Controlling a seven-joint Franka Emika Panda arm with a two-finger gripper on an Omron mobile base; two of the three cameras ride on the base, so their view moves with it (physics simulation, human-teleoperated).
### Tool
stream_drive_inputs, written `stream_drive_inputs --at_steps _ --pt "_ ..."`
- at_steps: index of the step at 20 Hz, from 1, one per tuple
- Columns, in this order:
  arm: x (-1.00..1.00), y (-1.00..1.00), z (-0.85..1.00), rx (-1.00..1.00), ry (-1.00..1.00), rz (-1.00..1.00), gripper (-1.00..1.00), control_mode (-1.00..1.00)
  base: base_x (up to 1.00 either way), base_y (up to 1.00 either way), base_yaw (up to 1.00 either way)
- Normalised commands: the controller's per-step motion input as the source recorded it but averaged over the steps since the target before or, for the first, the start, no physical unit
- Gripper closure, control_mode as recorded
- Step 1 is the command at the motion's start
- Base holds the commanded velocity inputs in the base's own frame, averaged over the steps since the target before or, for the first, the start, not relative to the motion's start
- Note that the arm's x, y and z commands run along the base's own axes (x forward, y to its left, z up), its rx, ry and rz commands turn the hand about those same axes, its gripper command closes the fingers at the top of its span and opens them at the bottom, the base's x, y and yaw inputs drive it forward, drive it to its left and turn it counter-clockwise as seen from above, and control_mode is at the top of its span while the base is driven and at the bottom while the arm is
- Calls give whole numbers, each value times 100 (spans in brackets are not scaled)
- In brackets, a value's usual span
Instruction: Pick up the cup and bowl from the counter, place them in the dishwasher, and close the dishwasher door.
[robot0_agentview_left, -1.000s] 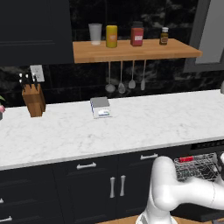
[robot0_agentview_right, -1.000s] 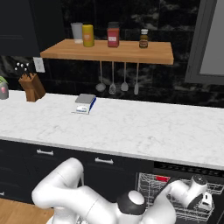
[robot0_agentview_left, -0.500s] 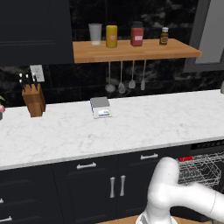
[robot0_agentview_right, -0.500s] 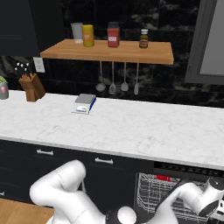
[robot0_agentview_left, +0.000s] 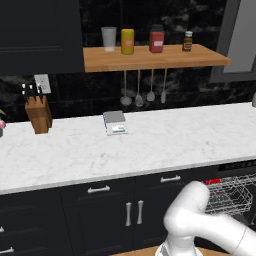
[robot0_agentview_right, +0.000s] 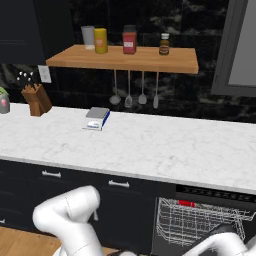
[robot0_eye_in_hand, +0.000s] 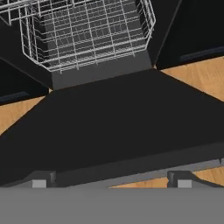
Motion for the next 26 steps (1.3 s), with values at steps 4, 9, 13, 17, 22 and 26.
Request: stream_drive_inputs --at_steps 4,9,13,17,22,26 --pt "-100 26 0 0 -19 8 -100 -100 0 0 0" --pt "-100 76 20 0 -2 10 -100 -100 0 0 0" --pt "-100 66 -36 15 0 9 -100 -100 0 0 0" --pt "-76 73 -100 9 -1 0 -100 -100 0 0 0" --pt "43 15 -100 6 -34 -19 -100 -100 0 0 0" --pt "58 -23 -100 0 -37 -13 -100 -100 0 0 0"
